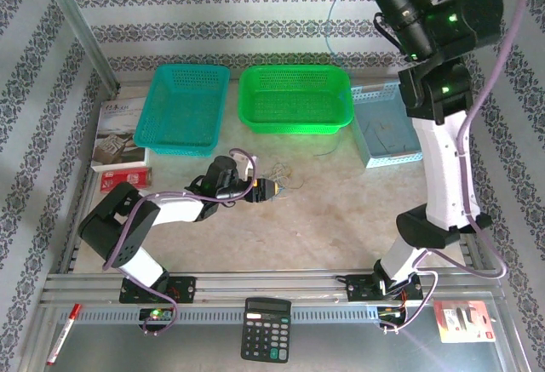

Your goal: Untangle the cables

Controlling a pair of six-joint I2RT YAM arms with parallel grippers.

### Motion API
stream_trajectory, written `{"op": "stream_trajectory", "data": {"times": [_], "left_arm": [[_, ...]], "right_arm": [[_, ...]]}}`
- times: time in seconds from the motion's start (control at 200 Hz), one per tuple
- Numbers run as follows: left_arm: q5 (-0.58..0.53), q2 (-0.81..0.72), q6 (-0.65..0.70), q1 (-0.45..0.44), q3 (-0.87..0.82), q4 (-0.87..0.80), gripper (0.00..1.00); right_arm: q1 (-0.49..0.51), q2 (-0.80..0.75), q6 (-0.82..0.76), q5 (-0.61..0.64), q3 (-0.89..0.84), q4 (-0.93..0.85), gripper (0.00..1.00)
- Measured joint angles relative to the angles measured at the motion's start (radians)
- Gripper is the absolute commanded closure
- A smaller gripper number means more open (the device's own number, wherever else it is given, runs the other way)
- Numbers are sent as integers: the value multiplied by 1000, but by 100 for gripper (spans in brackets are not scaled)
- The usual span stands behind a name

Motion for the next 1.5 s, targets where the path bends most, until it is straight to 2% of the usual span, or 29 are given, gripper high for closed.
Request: {"op": "stream_trajectory", "data": {"times": [0.17,0.36,0.654,0.884,1.059,1.204,1.324,1.424,1.469,1.499], "left_arm": [[-8,-100,-9,-1,1,-23,0],[-44,-195,-7,-1,12,-102,0],[-159,-349,19,-1,33,-261,0],[-212,-414,43,0,65,-343,0],[-230,-417,48,0,80,-372,0],[-234,-414,48,0,81,-377,0],[-234,-414,44,0,81,-377,0],[-237,-414,40,0,81,-377,0],[-241,-414,37,0,81,-377,0],[-243,-414,35,0,81,-377,0]], "right_arm": [[0,74,-24,4,-3,-18,100],[-19,208,-48,29,34,-27,100],[-68,517,-28,71,275,-35,100],[-141,613,33,95,294,-10,100],[-166,614,30,79,190,29,100],[-154,608,-6,43,0,46,100],[-143,610,-56,21,-151,17,100],[-134,635,-108,6,-194,-34,100],[-130,651,-132,-3,-197,-63,91],[-126,661,-145,-9,-197,-82,81]]}}
